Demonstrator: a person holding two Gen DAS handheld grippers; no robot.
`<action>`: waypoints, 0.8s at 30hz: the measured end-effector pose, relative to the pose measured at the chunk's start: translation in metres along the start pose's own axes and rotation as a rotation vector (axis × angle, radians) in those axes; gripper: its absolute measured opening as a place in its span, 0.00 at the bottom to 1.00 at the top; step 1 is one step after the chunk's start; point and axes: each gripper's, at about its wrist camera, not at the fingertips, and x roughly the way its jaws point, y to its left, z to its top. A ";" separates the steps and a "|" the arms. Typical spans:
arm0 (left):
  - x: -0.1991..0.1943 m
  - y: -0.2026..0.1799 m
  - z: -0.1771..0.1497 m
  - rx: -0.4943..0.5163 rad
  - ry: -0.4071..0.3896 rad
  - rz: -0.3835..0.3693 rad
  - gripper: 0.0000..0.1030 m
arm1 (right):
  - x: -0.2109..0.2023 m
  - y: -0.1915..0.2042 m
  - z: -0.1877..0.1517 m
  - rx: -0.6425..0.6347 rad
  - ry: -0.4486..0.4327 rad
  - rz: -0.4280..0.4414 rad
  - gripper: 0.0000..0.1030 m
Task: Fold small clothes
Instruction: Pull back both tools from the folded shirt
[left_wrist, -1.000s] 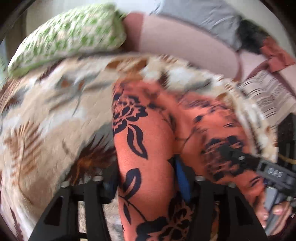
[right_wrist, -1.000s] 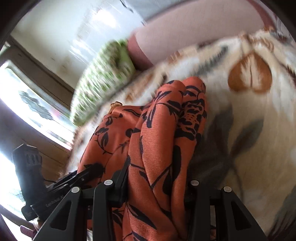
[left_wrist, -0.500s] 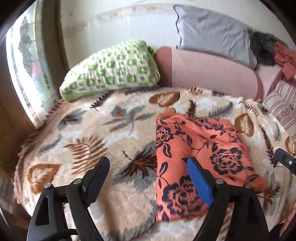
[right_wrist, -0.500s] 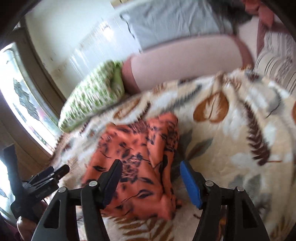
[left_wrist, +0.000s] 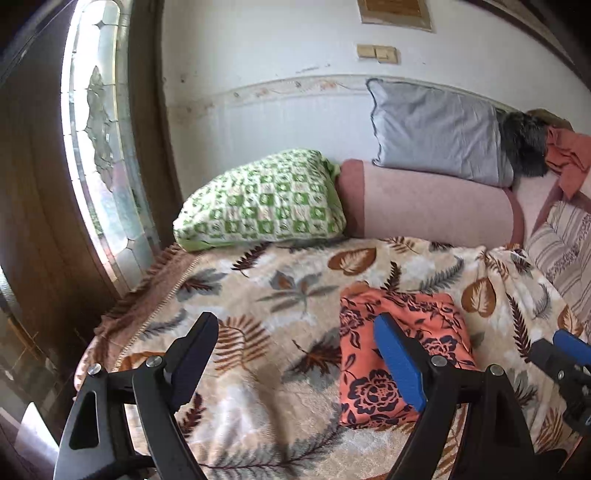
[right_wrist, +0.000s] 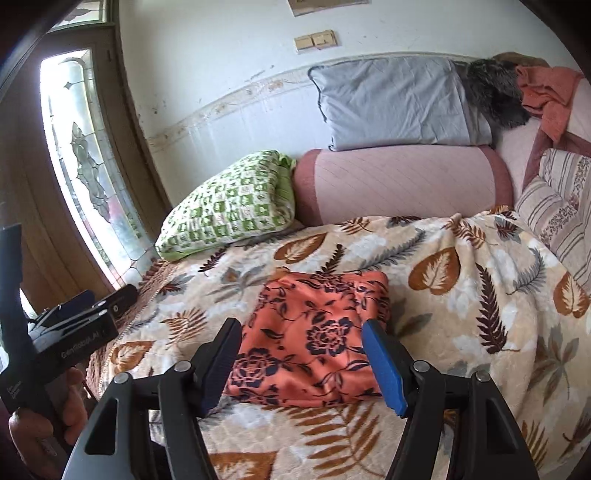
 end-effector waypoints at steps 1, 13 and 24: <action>-0.004 0.003 0.001 -0.004 -0.007 0.006 0.84 | -0.004 0.006 0.000 -0.018 -0.007 -0.007 0.69; -0.015 0.009 0.003 0.003 -0.025 0.022 0.84 | -0.013 0.028 -0.002 -0.061 -0.024 0.001 0.69; -0.012 0.015 -0.003 -0.078 -0.058 -0.100 1.00 | 0.004 0.015 -0.007 -0.031 0.018 0.009 0.69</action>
